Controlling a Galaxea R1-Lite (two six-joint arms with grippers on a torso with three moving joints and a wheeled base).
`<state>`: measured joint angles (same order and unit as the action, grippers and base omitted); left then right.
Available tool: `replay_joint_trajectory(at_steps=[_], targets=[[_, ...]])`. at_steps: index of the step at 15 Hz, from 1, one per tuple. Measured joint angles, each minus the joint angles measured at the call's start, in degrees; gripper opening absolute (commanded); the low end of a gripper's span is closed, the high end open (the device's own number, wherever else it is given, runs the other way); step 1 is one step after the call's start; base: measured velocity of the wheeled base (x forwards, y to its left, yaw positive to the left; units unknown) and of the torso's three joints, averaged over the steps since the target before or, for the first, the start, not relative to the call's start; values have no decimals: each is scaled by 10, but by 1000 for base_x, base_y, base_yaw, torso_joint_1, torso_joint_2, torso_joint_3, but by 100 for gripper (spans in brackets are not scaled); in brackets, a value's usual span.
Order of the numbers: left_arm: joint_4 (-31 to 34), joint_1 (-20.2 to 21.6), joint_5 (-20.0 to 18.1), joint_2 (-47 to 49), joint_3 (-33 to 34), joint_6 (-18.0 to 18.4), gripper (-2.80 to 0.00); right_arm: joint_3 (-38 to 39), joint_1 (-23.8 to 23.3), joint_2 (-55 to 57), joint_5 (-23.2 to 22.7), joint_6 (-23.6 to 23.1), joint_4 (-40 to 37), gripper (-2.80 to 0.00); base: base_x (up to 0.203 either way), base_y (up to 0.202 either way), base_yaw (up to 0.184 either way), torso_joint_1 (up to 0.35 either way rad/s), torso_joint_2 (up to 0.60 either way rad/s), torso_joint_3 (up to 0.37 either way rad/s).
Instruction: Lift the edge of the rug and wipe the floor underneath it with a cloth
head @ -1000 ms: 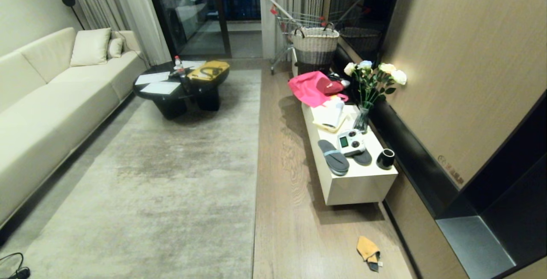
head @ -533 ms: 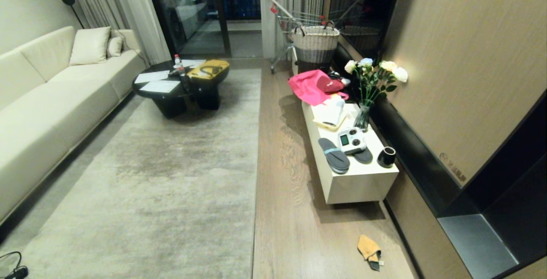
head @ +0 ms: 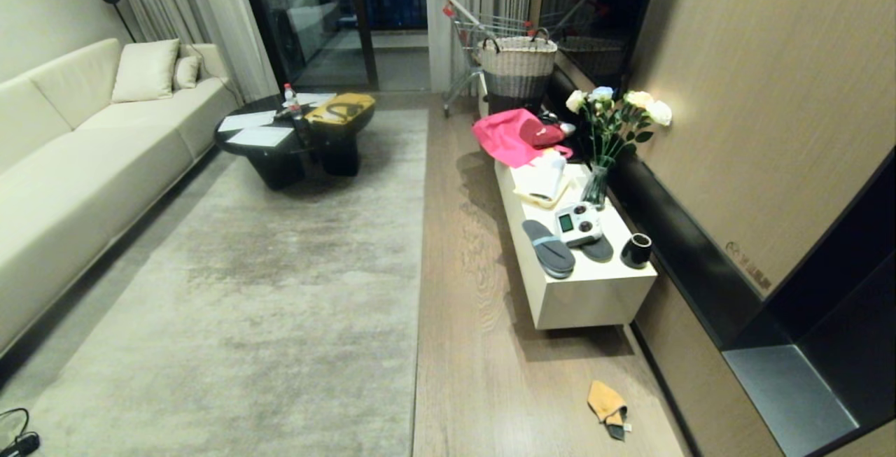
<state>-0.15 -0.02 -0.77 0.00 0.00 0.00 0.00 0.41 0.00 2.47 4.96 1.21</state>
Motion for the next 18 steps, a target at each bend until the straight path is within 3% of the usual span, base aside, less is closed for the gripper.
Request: replay_joint_trajectory(at_steps=[12, 18], targets=[[0, 0, 0, 0, 0, 0, -280, 0, 0, 0, 1, 0, -4, -280, 0, 0, 0, -139, 352, 211], [0, 0, 0, 0, 0, 0, -280, 0, 0, 1, 1, 2, -5, -280, 0, 0, 0, -185, 527, 336]])
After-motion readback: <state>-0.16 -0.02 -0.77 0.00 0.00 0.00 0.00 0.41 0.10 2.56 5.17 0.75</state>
